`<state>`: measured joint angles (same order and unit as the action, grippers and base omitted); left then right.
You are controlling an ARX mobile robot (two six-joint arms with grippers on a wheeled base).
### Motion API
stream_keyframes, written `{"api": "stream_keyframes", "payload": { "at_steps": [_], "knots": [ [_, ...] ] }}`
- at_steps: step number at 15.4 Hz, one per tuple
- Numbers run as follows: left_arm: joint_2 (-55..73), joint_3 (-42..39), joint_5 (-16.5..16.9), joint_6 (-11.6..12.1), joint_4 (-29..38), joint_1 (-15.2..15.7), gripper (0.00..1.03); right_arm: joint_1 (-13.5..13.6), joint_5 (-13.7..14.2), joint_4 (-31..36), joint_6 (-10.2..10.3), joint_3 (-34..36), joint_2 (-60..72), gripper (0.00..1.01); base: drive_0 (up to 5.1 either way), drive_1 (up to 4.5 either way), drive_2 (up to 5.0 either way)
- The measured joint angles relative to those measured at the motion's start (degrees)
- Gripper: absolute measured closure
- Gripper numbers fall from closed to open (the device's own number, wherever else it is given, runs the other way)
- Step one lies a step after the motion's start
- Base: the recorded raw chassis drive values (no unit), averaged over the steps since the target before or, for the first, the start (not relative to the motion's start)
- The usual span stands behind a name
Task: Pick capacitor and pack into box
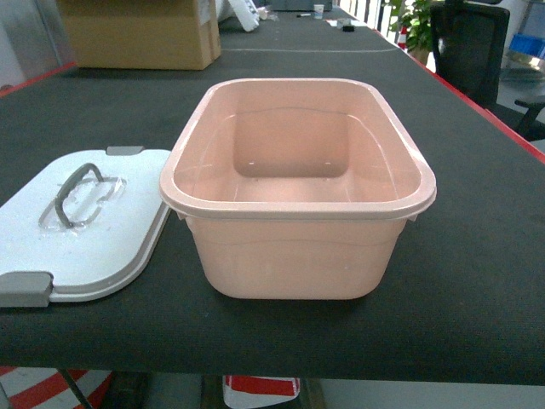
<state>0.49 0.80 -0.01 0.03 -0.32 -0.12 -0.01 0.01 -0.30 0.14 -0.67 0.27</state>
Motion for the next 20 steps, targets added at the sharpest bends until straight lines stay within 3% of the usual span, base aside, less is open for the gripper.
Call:
{"api": "stream_keyframes", "payload": {
  "at_steps": [14, 15, 16, 17, 19, 20],
  "knots": [
    [0.0, 0.0, 0.0, 0.0, 0.0, 0.0, 0.59, 0.0, 0.0, 0.0, 0.02, 0.0, 0.0, 0.03, 0.0, 0.0, 0.0],
    [1.27, -0.02, -4.28, 1.44, 2.51, -1.49, 0.59, 0.0, -0.02, 0.0, 0.0, 0.0, 0.0, 0.03, 0.0, 0.0, 0.0],
    [8.37, -0.07, -11.06, 3.48, 13.57, -4.57, 0.59, 0.0, -0.02, 0.0, 0.0, 0.0, 0.0, 0.03, 0.0, 0.0, 0.0],
    [19.37, -0.07, -14.43, 4.52, 23.1, -6.49, 0.59, 0.0, 0.0, 0.02, 0.0, 0.0, 0.0, 0.03, 0.0, 0.0, 0.0],
    [42.4, 1.05, -17.73, 5.64, 45.27, -11.37, 0.59, 0.0, 0.0, -0.02, 0.0, 0.0, 0.0, 0.03, 0.0, 0.0, 0.0],
    [54.77, 5.75, -18.34, 6.05, 55.12, -13.92, 0.59, 0.0, 0.0, 0.02, 0.0, 0.0, 0.0, 0.03, 0.0, 0.0, 0.0]
  ]
}}
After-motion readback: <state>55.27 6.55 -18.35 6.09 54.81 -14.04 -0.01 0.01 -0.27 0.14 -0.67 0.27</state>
